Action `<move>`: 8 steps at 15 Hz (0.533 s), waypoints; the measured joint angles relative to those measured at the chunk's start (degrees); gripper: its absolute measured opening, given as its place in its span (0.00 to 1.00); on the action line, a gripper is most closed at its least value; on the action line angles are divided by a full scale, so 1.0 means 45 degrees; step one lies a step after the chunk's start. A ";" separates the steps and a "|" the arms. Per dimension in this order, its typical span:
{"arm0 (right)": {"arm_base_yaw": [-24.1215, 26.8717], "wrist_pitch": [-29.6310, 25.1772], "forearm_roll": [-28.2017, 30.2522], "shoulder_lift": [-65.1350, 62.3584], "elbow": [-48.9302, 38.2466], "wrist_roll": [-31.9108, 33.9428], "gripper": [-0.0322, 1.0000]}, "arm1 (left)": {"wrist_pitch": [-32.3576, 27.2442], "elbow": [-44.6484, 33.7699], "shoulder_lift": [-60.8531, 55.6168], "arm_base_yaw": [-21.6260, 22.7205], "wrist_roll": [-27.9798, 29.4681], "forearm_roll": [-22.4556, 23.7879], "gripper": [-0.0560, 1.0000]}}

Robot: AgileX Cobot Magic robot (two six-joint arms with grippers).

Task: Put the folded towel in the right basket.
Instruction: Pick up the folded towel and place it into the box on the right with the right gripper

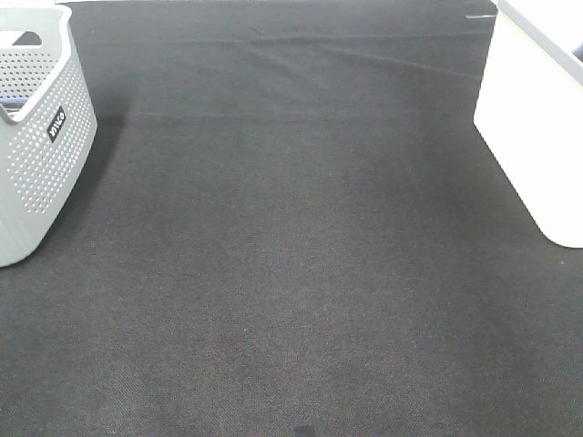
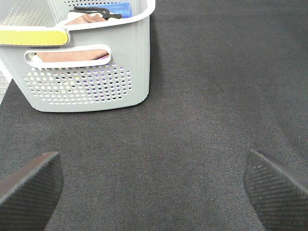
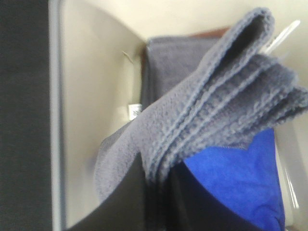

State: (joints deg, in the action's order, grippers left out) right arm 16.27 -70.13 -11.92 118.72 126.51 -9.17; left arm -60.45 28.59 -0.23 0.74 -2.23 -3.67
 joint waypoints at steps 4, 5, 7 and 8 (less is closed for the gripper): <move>0.0000 0.0013 0.0191 0.0433 -0.0025 0.0382 0.53 | 0.0000 0.0000 0.0000 0.0000 0.0000 0.0000 0.97; 0.0000 0.0013 0.0178 0.0407 -0.0025 0.0382 0.69 | 0.0000 0.0000 0.0000 0.0000 0.0000 0.0000 0.97; 0.0000 0.0013 -0.0267 0.0382 -0.0025 0.0382 0.82 | 0.0000 0.0000 0.0000 0.0000 0.0000 0.0000 0.97; 0.0000 0.0013 -0.0713 0.0331 -0.0025 0.0382 0.83 | 0.0000 0.0000 0.0000 0.0000 0.0000 0.0000 0.97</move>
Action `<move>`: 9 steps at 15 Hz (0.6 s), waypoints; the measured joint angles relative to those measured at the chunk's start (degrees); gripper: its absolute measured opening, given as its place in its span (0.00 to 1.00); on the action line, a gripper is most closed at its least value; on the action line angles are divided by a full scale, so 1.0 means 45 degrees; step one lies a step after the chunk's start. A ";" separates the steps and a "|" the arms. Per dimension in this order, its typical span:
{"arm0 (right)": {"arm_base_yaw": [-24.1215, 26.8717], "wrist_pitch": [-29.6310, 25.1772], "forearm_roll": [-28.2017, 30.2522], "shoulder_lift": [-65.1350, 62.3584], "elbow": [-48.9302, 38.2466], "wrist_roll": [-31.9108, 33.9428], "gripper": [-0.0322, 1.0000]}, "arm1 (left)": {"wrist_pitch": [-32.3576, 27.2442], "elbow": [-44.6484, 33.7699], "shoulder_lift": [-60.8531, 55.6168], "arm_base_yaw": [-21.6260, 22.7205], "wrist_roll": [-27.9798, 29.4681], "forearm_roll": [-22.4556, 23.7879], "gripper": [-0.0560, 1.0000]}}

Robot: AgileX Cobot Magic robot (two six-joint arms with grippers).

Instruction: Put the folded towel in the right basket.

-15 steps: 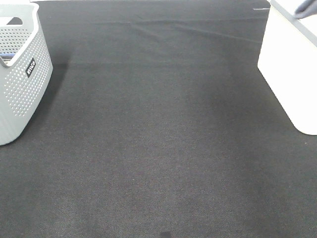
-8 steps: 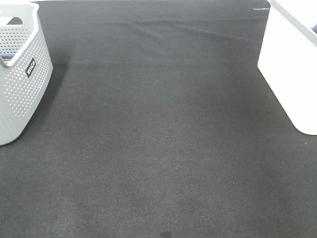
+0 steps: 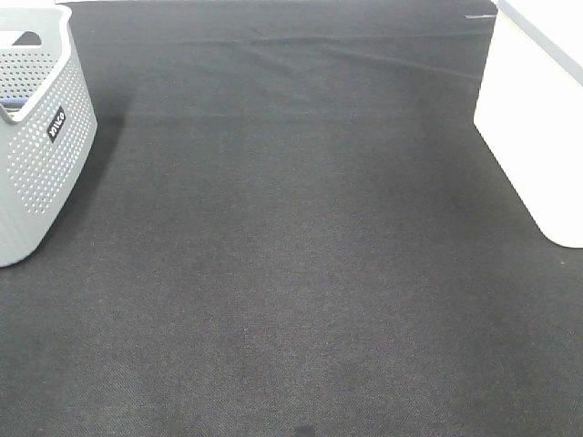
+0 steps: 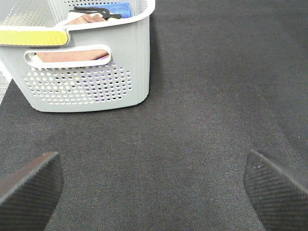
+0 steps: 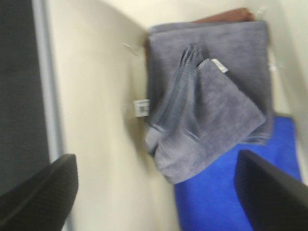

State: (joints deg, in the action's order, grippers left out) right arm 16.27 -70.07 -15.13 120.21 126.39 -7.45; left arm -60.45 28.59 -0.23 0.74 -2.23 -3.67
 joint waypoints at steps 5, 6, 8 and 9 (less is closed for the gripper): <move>-0.1592 0.0025 -0.0420 -0.1159 0.0000 -0.0013 0.84 | 0.0000 0.0000 0.0000 0.0000 0.0000 0.0000 0.97; -0.2037 0.0025 -0.0306 -0.1337 0.0000 0.0000 0.84 | 0.0000 0.0000 0.0000 0.0000 0.0000 0.0000 0.97; -0.3081 0.0013 0.0267 -0.1770 0.0000 0.0407 0.84 | 0.0000 0.0000 0.0000 0.0000 0.0000 0.0000 0.97; -0.3463 0.0013 0.0598 -0.2012 -0.0102 0.0688 0.84 | 0.0000 0.0000 0.0000 0.0000 0.0000 0.0000 0.97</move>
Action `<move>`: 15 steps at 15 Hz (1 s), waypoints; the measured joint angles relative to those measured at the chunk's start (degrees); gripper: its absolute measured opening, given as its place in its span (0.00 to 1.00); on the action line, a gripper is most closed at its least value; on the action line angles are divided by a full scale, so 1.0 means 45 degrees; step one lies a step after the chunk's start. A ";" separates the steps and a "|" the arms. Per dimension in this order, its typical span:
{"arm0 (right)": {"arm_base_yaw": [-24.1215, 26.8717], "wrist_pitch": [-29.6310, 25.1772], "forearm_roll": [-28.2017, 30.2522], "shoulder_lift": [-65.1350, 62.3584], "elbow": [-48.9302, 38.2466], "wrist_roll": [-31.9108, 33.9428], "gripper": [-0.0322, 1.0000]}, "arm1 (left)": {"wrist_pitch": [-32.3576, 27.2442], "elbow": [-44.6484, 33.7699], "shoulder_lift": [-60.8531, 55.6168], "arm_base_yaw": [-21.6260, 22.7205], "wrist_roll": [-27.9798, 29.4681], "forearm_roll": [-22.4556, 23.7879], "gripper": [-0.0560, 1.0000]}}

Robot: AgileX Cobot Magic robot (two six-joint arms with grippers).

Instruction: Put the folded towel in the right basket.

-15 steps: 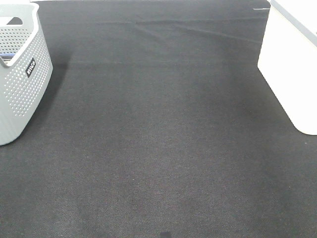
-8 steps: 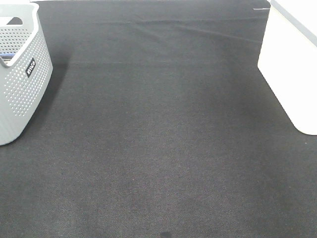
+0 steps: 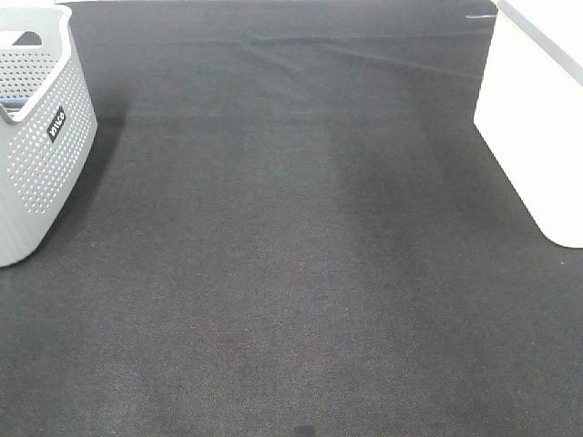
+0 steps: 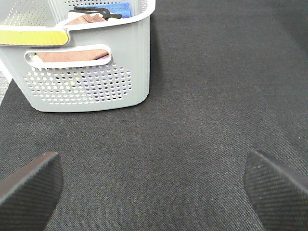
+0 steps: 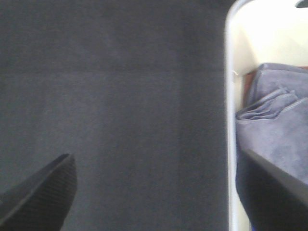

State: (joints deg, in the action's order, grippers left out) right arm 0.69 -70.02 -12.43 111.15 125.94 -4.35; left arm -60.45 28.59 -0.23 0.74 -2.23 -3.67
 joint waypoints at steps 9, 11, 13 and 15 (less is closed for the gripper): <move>-0.0866 0.0038 0.0929 -0.5348 -0.8824 0.0242 0.84 | 0.0000 0.0000 0.0000 0.0000 0.0000 0.0000 0.97; -0.0866 0.0038 0.0968 -0.5997 -0.9931 0.0242 0.84 | 0.0000 0.0000 0.0000 0.0000 0.0000 0.0000 0.97; -0.0866 0.0051 0.1057 -0.8251 -1.3356 0.0242 0.84 | 0.0000 0.0000 0.0000 0.0000 0.0000 0.0000 0.97; -0.0866 0.0051 0.1120 -0.9766 -1.5368 0.0242 0.84 | 0.0000 0.0000 0.0000 0.0000 0.0000 0.0000 0.97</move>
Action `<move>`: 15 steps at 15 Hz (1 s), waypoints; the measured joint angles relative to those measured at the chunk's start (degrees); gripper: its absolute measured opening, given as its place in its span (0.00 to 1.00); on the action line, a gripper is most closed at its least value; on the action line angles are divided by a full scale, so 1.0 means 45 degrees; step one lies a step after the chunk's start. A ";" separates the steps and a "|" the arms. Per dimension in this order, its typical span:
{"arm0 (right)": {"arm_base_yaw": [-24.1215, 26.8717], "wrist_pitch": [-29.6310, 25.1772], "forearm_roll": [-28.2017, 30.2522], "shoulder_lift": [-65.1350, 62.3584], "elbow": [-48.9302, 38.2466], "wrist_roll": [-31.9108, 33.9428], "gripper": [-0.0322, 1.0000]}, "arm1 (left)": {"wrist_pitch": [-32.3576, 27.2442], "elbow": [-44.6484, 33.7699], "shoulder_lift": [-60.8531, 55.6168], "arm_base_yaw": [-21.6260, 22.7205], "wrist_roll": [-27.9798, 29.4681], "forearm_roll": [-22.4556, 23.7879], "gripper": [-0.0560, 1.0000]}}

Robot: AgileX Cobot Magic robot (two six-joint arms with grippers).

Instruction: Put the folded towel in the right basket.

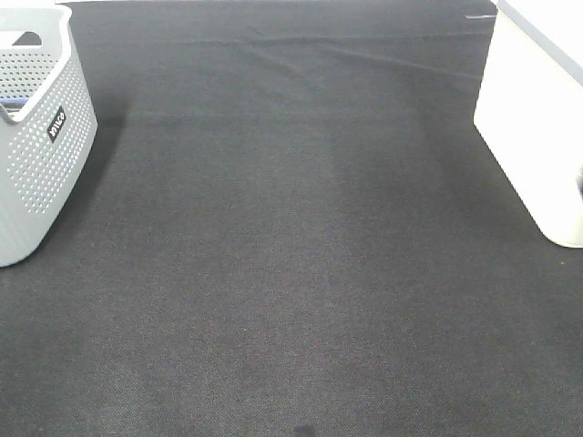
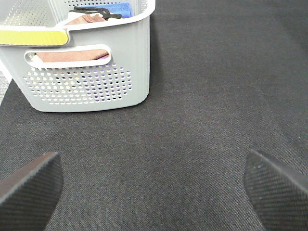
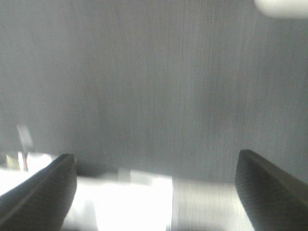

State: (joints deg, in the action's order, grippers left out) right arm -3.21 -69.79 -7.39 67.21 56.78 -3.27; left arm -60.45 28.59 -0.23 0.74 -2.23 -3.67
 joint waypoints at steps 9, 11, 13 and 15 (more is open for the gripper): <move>0.0000 0.0446 0.1108 -0.8238 -0.5169 0.0000 0.84 | 0.0000 0.0000 0.0000 0.0000 0.0000 0.0000 0.97; 0.0000 0.1324 0.1159 -1.0237 -0.5781 -0.0025 0.84 | 0.0000 0.0000 0.0000 0.0000 0.0000 0.0000 0.97; 0.0000 0.1757 0.1171 -1.1688 -0.6112 -0.0140 0.84 | 0.0000 0.0000 0.0000 0.0000 0.0000 0.0000 0.97; 0.0000 0.1897 0.1171 -1.2771 -0.6112 -0.0255 0.84 | 0.0000 0.0000 0.0000 0.0000 0.0000 0.0000 0.97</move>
State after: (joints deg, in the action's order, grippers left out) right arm -3.21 -61.25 -2.12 9.74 29.28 -4.41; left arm -60.45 28.59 -0.23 0.74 -2.23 -3.67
